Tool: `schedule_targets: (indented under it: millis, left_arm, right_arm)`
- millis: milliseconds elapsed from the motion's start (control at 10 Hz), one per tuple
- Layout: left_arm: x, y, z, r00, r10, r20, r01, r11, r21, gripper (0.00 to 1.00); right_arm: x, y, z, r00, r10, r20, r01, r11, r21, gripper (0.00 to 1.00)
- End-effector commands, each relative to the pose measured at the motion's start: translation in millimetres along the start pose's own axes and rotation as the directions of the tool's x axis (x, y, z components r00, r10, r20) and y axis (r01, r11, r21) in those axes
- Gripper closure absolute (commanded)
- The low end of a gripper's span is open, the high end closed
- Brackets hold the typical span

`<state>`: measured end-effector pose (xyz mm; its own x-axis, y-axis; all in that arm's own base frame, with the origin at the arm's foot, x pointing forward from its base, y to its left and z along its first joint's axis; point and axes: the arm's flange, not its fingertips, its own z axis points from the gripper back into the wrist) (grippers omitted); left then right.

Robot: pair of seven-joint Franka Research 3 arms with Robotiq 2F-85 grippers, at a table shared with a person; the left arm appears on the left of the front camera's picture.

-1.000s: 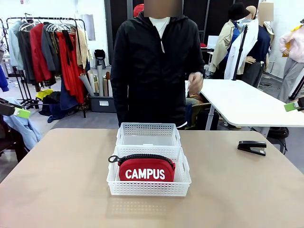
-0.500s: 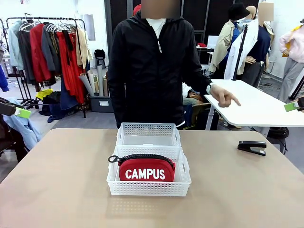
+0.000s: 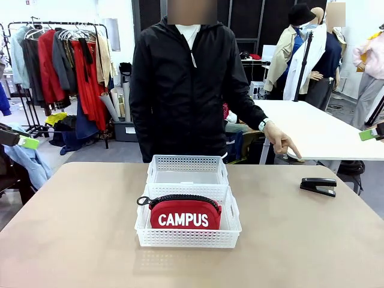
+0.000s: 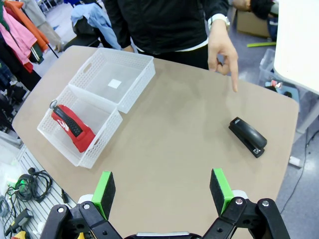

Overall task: Distribute items into two baskets.
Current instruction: Pick up the Stapler that the person points to.

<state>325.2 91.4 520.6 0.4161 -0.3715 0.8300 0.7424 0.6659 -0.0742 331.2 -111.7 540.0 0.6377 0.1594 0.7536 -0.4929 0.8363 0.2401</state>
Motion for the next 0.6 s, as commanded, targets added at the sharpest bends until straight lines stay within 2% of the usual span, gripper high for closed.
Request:
schedule_targets:
  millis: [0, 500]
  left_arm:
    - [0.1, 2.7, -1.1, 1.000, -0.018, 0.015, 0.018, 1.000, -0.011, 0.00]
    - [0.1, 2.7, -1.1, 1.000, -0.018, 0.015, 0.018, 1.000, -0.011, 0.00]
  right_arm:
    - [1.3, -0.1, 0.0, 1.000, 0.001, 0.012, -0.002, 1.000, 0.014, 0.00]
    - [1.3, -0.1, 0.0, 1.000, 0.001, 0.012, -0.002, 1.000, 0.014, 0.00]
